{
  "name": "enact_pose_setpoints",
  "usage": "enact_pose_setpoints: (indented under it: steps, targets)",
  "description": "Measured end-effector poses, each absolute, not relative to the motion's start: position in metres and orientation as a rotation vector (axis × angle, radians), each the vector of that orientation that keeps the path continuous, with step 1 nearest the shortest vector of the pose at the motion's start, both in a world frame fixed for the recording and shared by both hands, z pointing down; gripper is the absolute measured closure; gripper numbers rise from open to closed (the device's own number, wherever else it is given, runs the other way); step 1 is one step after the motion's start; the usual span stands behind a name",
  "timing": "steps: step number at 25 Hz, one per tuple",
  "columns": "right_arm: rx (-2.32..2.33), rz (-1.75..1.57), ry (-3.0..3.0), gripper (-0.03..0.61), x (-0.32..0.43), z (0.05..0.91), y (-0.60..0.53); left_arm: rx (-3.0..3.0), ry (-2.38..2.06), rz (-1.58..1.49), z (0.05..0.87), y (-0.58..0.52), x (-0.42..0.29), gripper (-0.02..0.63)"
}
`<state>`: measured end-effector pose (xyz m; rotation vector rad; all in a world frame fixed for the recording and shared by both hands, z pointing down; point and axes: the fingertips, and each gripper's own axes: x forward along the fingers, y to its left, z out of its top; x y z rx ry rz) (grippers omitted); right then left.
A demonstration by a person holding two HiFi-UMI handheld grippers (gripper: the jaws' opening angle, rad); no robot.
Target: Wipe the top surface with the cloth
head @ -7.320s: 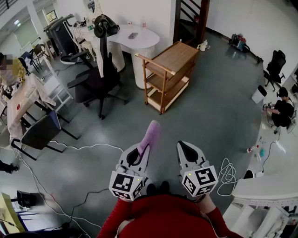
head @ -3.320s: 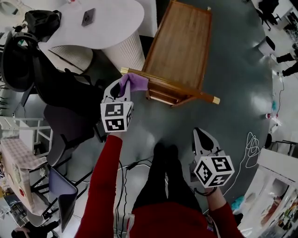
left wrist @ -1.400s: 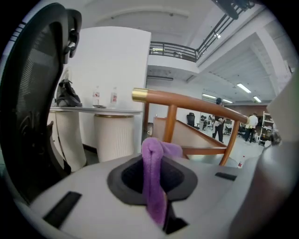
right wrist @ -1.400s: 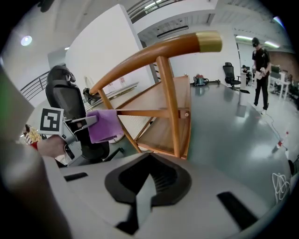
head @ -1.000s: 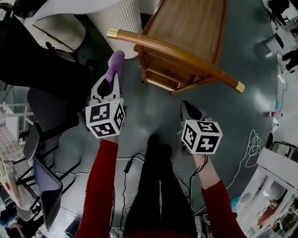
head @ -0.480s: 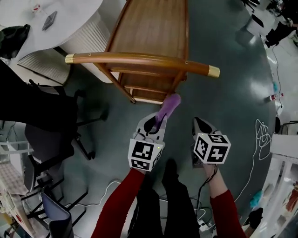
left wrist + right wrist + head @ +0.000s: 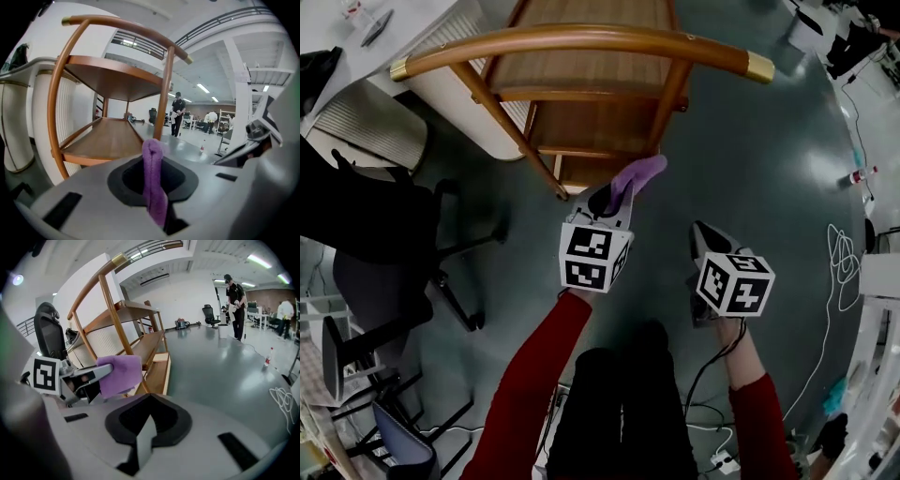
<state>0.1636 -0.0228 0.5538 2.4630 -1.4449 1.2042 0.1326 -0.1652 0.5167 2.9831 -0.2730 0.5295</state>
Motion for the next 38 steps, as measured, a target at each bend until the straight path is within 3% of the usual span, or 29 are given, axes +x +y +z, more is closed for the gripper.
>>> enact_pose_setpoints:
  steps: [11,24,29,34,38]
  targets:
    - [2.446,0.997,-1.545,0.575,0.179,0.646,-0.077,2.925,-0.849,0.13,0.535,-0.341,0.041,0.566]
    - [2.376,0.982,-1.584,0.575,0.156,0.671,-0.112,2.884,-1.034,0.131,0.556,-0.371,-0.034,0.566]
    - [2.363,0.987,-1.578,0.575,0.147,0.685,-0.118,2.97,-0.746,0.18,0.586,-0.302,-0.014,0.566]
    - [2.387,0.989,-1.536,0.575,0.141,0.701,-0.097,3.004,-0.107,0.423,0.67,-0.163,0.058,0.566]
    - [2.416,1.013,-1.493,0.575,0.147,0.709,-0.073,3.016,0.1,0.506,0.705,-0.112,0.11,0.566]
